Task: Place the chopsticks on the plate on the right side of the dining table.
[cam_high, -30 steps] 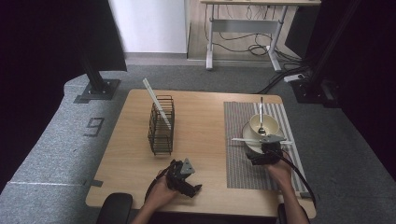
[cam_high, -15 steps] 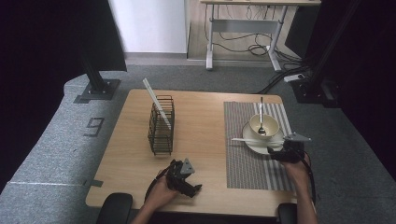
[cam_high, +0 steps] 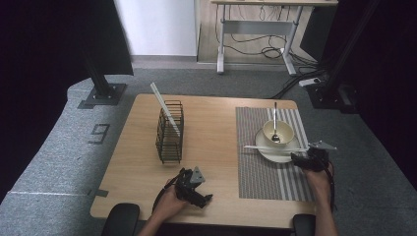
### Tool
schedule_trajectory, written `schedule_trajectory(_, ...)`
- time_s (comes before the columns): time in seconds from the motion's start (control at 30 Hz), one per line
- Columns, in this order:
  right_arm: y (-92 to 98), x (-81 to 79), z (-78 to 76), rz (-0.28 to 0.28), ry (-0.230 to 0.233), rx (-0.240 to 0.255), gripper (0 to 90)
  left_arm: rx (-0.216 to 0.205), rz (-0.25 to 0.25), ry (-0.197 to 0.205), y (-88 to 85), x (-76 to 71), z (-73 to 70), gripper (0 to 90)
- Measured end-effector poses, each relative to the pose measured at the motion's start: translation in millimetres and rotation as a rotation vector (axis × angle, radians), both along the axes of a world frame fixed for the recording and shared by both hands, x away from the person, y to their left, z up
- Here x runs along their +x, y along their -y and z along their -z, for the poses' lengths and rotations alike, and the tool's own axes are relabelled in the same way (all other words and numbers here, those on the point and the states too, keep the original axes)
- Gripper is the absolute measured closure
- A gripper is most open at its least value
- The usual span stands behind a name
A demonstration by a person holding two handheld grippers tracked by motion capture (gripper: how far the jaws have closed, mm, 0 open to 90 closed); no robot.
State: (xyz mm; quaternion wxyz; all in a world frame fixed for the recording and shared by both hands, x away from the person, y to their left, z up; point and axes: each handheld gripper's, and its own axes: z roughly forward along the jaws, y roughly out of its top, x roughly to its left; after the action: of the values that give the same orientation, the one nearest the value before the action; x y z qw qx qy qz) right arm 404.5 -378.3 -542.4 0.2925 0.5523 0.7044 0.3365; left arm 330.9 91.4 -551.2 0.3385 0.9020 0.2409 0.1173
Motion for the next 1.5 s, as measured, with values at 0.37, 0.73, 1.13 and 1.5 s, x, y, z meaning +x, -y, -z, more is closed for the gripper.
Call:
schedule_trajectory(0.37, -0.7, 2.8, 1.7, -0.018, 0.010, -0.018, 18.3, 0.000, 0.004, -0.001, 0.5, 0.0, 0.0, 0.0)
schedule_trajectory(0.73, -1.6, 2.5, 1.5, -0.017, 0.011, -0.020, 21.6, -0.002, 0.003, -0.002, 0.6, 0.1, 0.1, 0.0)
schedule_trajectory(1.13, -2.5, 2.3, 1.3, -0.027, 0.013, -0.022, 24.2, -0.002, 0.003, -0.003, 0.5, 0.2, 0.1, 0.0)
schedule_trajectory(1.5, -3.2, 2.3, 1.0, -0.035, 0.012, -0.027, 25.9, -0.002, 0.003, -0.004, 0.5, 0.2, 0.1, 0.0)
